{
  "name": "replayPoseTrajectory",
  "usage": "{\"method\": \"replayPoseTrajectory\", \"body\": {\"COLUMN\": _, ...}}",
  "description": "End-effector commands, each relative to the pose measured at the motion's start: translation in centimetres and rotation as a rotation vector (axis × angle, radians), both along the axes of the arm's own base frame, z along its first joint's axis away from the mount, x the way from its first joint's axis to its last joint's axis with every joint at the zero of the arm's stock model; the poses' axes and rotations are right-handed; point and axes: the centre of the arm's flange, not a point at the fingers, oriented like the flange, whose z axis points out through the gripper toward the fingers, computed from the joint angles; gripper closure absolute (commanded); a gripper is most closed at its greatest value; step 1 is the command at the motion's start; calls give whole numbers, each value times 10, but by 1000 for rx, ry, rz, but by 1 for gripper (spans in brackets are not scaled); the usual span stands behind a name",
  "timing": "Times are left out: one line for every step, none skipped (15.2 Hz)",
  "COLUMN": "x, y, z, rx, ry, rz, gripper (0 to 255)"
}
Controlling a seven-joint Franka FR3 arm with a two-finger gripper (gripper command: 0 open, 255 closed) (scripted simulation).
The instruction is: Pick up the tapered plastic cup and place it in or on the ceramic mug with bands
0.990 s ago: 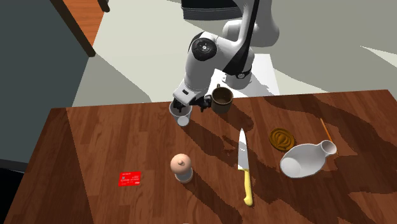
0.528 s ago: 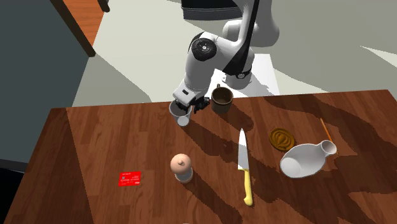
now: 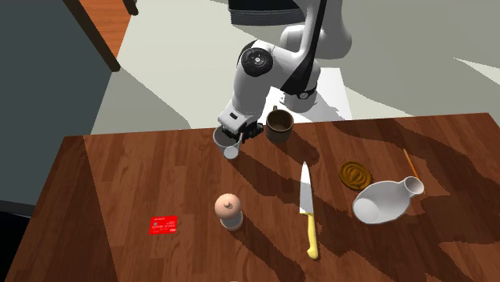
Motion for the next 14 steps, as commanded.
{"method": "replayPoseTrajectory", "body": {"x": 0, "y": 0, "z": 5, "rx": 0, "ry": 1, "rz": -1, "gripper": 255}}
{"method": "replayPoseTrajectory", "body": {"x": 0, "y": 0, "z": 10, "rx": 0, "ry": 1, "rz": -1, "gripper": 255}}
{"method": "replayPoseTrajectory", "body": {"x": 0, "y": 0, "z": 15, "rx": 0, "ry": 1, "rz": -1, "gripper": 255}}
{"method": "replayPoseTrajectory", "body": {"x": 0, "y": 0, "z": 21, "rx": 0, "ry": 1, "rz": -1, "gripper": 255}}
{"method": "replayPoseTrajectory", "body": {"x": 0, "y": 0, "z": 26, "rx": 0, "ry": 1, "rz": -1, "gripper": 255}}
{"method": "replayPoseTrajectory", "body": {"x": 0, "y": 0, "z": 31, "rx": 0, "ry": 1, "rz": -1, "gripper": 255}}
{"method": "replayPoseTrajectory", "body": {"x": 0, "y": 0, "z": 36, "rx": 0, "ry": 1, "rz": -1, "gripper": 255}}
{"method": "replayPoseTrajectory", "body": {"x": 0, "y": 0, "z": 42, "rx": 0, "ry": 1, "rz": -1, "gripper": 255}}
{"method": "replayPoseTrajectory", "body": {"x": 0, "y": 0, "z": 47, "rx": 0, "ry": 1, "rz": -1, "gripper": 255}}
{"method": "replayPoseTrajectory", "body": {"x": 0, "y": 0, "z": 52, "rx": 0, "ry": 1, "rz": -1, "gripper": 255}}
{"method": "replayPoseTrajectory", "body": {"x": 0, "y": 0, "z": 58, "rx": 0, "ry": 1, "rz": -1, "gripper": 255}}
{"method": "replayPoseTrajectory", "body": {"x": 0, "y": 0, "z": 63, "rx": 0, "ry": 1, "rz": -1, "gripper": 255}}
{"method": "replayPoseTrajectory", "body": {"x": 0, "y": 0, "z": 68, "rx": 0, "ry": 1, "rz": -1, "gripper": 255}}
{"method": "replayPoseTrajectory", "body": {"x": 0, "y": 0, "z": 73, "rx": 0, "ry": 1, "rz": -1, "gripper": 255}}
